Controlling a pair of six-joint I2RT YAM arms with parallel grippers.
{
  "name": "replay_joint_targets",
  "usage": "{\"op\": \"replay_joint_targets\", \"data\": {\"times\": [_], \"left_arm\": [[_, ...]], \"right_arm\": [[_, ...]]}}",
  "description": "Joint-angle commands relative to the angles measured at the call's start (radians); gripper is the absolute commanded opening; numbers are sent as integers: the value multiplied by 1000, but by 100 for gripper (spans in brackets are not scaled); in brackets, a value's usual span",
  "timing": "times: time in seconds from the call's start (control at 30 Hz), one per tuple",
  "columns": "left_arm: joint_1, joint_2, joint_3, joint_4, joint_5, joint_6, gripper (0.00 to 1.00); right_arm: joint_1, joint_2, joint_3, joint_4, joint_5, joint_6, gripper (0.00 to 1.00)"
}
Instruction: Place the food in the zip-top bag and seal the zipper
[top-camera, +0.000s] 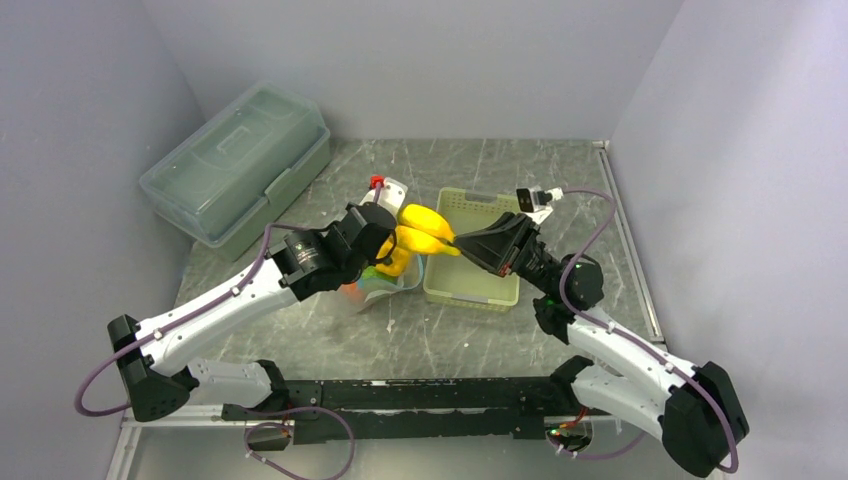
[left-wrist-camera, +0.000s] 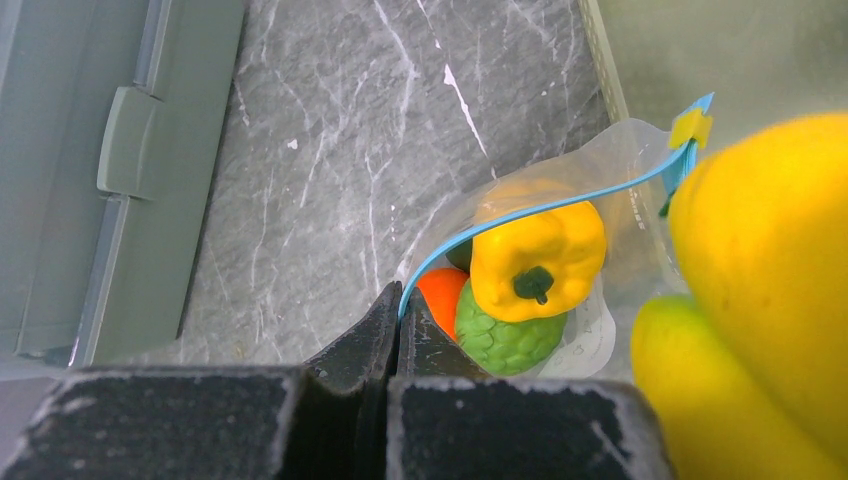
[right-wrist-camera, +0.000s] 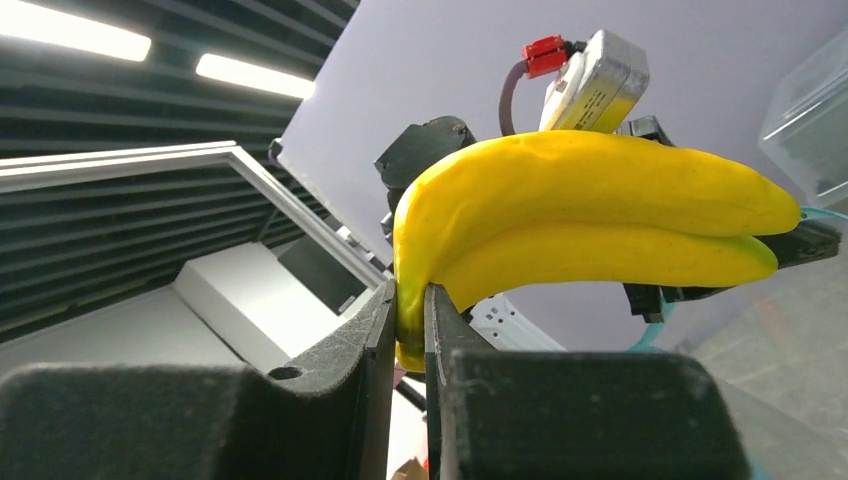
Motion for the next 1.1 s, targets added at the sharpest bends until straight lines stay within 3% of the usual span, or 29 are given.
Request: {"op": "replay_joint_targets", "data": {"times": [0.0,0.2,0.5,1.07], "left_arm": [[-1,-31,45,28,-2,-27,0],[-1,-33,49,23,4,-30,0],[-1,-55,43,28,28,-24,0],[-1,-66,32,33,45,-20,0]], "right_arm": [[27,25,-19,163,-4,43,0],[59,80,-69,263,6,63,0],[105,266,-127,541,27,126,0],[203,471,13,548,-21,72,0]]}}
